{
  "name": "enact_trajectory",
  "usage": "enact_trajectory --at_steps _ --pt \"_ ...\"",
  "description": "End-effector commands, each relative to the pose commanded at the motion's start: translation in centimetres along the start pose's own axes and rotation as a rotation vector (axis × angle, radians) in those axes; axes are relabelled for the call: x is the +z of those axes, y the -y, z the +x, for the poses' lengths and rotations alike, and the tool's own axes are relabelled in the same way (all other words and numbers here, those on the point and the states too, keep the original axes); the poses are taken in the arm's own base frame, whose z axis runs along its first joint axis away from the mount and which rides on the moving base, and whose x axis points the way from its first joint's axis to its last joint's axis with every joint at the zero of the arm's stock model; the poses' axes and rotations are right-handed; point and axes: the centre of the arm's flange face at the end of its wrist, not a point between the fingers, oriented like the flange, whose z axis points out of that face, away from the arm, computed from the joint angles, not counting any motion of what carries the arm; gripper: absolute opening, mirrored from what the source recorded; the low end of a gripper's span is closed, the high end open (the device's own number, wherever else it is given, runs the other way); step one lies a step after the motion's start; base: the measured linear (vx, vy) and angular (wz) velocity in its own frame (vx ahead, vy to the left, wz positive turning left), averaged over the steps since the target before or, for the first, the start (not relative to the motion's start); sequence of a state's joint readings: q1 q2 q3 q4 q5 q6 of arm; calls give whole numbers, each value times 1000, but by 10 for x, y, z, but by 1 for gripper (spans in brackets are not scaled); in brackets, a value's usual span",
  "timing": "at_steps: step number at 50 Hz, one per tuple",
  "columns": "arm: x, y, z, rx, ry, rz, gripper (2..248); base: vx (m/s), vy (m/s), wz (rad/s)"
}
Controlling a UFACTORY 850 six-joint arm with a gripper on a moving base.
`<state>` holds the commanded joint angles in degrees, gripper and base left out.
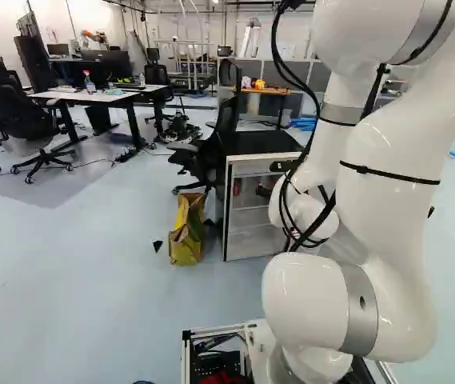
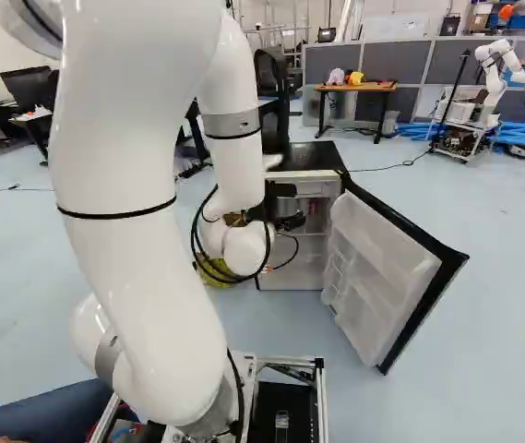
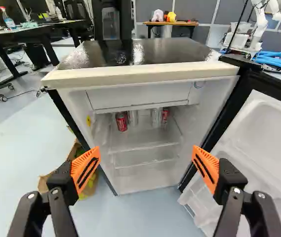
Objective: Grab a drink from the fridge
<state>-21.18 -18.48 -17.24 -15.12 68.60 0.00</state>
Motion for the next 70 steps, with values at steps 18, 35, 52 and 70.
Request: enact_trajectory --at_steps 18,35,52,70 --pt "26 -6 -12 -4 30 37 247 0 0 0" --pt "58 -13 -22 -12 47 75 247 0 0 0" --pt "93 -17 -34 -36 55 151 247 0 0 0" --pt "131 -22 -47 -65 53 231 247 0 0 0"
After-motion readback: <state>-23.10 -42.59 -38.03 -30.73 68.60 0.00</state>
